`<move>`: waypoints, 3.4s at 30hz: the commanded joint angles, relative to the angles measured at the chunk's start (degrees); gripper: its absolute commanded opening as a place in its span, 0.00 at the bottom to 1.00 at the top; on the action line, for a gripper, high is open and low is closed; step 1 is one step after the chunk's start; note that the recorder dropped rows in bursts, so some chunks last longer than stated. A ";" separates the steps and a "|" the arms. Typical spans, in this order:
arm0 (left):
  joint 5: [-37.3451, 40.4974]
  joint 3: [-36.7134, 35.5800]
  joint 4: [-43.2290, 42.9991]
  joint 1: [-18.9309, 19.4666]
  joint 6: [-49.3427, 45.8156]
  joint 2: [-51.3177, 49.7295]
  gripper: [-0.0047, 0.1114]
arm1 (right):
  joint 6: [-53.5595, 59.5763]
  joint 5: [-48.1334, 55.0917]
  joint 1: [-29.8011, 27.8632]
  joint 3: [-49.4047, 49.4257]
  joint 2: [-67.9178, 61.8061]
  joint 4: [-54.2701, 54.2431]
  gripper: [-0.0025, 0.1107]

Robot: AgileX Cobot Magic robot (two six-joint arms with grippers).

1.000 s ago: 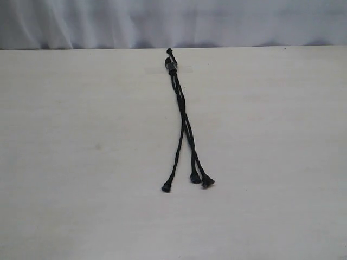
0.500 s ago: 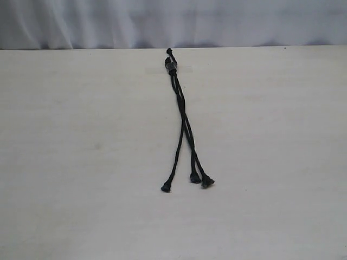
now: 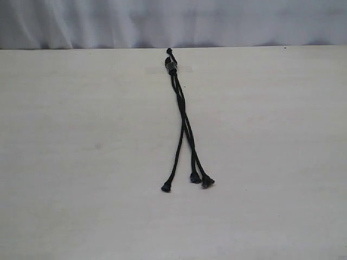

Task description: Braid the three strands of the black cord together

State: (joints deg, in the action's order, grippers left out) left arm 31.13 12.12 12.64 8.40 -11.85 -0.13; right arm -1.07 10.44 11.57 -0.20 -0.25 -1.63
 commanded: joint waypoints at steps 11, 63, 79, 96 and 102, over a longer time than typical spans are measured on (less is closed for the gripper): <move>-9.12 -9.92 0.03 -0.42 -0.10 0.13 0.04 | -0.28 0.57 -0.33 0.20 0.25 0.39 0.06; -9.12 -9.92 -2.73 -0.42 -0.18 0.13 0.04 | -0.28 0.57 -0.33 0.20 0.25 0.39 0.06; -9.12 -9.92 -2.73 -0.42 -0.18 0.13 0.04 | -0.28 0.57 -0.33 0.20 0.25 0.39 0.06; -9.12 -9.92 -2.73 -0.42 -0.18 0.13 0.04 | -0.28 0.57 -0.33 0.20 0.25 0.39 0.06; -8.71 -9.92 -2.96 -0.42 -0.18 0.13 0.04 | -0.28 0.57 -0.33 0.20 0.25 0.39 0.06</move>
State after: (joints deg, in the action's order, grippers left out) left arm 22.40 2.34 9.91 8.40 -11.96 -0.13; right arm -1.28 10.89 11.57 -0.20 -0.25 -1.63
